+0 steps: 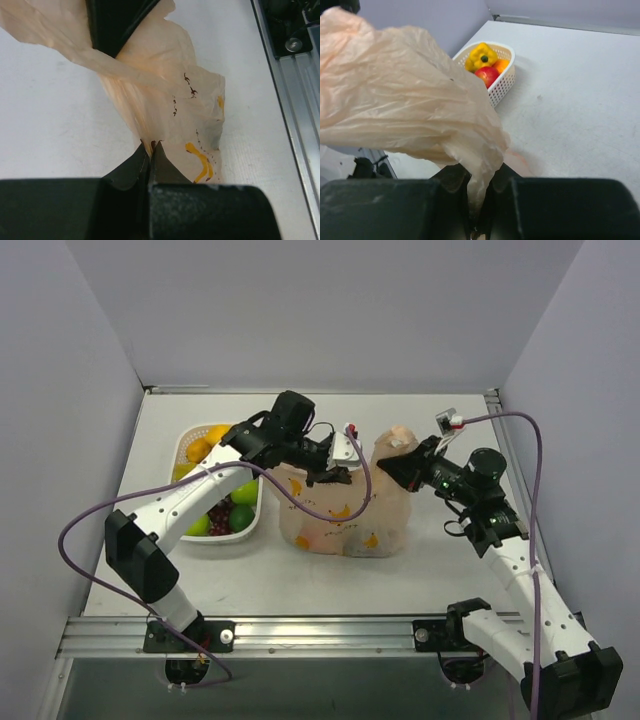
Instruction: Place the fake fruits into the plastic bag and tie a complex knot
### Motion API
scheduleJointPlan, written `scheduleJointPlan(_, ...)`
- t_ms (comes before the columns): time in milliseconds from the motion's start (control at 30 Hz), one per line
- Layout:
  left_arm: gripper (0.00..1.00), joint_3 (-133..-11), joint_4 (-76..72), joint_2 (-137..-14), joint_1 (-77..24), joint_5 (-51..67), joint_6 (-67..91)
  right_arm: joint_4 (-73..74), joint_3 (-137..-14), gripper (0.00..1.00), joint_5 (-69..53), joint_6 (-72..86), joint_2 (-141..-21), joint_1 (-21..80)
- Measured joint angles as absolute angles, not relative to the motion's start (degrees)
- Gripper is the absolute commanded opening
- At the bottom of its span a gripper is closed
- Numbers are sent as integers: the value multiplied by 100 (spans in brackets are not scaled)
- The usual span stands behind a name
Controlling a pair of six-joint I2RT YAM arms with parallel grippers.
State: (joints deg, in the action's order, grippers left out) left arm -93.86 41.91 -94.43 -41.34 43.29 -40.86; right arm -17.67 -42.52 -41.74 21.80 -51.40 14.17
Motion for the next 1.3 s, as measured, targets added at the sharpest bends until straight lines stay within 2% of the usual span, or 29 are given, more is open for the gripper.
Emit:
scheduleJointPlan(133,0,-9301,3979,-9378,-4187,4071,-4320,-1603,-4733,0,-3732,2834,-5266,1194)
scheduleJointPlan(267,0,-8586,3406,-9170,-4392,3551,-4497,-1194,-4792,0,-3326,3223,-5411,1175)
scheduleJointPlan(500,0,-7155,2123,-9327,-4950,2534,-4853,-397,-4069,0,-2744,3487,-5553,1177)
scheduleJointPlan(733,0,-7039,1549,-10149,-5511,1953,-5264,-191,-3653,0,-2027,3605,-5824,1168)
scheduleJointPlan(1033,0,-7067,1551,-10560,-5664,1822,-5975,-318,-3308,0,-1599,3581,-6309,1164)
scheduleJointPlan(1133,23,-7157,1747,-10569,-5664,1833,-6012,-373,-3212,0,-1586,3509,-6394,1164)
scheduleJointPlan(1167,38,-7199,1826,-10556,-5664,1857,-5957,-395,-3199,0,-1581,3461,-6396,1164)
scheduleJointPlan(1267,55,-7312,2174,-10372,-5649,1953,-5542,-521,-3199,0,-1553,3328,-6392,1131)
scheduleJointPlan(1300,64,-7356,2290,-10256,-5629,1992,-5315,-548,-3199,0,-1557,3288,-6383,1120)
